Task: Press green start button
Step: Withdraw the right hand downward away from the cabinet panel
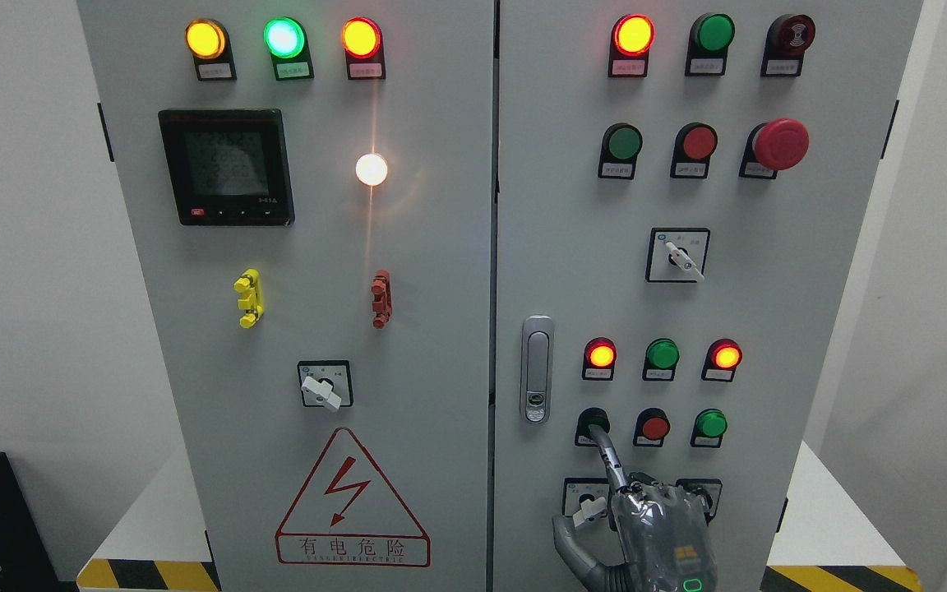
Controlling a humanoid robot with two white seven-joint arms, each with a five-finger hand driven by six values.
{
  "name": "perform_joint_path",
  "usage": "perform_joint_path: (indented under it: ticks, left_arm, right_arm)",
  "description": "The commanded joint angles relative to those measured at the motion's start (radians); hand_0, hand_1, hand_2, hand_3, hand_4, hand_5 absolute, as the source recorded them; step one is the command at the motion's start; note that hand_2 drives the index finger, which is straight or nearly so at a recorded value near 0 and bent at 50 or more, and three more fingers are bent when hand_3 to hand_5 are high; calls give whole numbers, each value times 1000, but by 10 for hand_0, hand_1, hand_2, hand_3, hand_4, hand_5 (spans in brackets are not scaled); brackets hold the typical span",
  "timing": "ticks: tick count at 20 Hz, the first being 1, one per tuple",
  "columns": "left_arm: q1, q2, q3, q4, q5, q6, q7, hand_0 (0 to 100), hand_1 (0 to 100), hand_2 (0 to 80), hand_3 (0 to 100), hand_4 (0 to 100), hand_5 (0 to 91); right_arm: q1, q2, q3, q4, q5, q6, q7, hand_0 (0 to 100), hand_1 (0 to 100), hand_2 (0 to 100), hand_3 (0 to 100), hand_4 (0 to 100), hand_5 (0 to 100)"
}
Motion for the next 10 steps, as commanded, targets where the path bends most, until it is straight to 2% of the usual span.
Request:
perform_joint_path:
  ticks: [1,10]
  left_arm:
    - [-23,0,0,-28,0,1,-1,120,556,0,0,0,0]
    - [-23,0,0,-28,0,1,-1,120,556,0,0,0,0]
  right_arm:
    - [6,2,-1,-39,-11,-20,-2,431,360,0,898,837,957]
    - [91,2,3,-142,-74,-44,0,489,381,0,901,827,943]
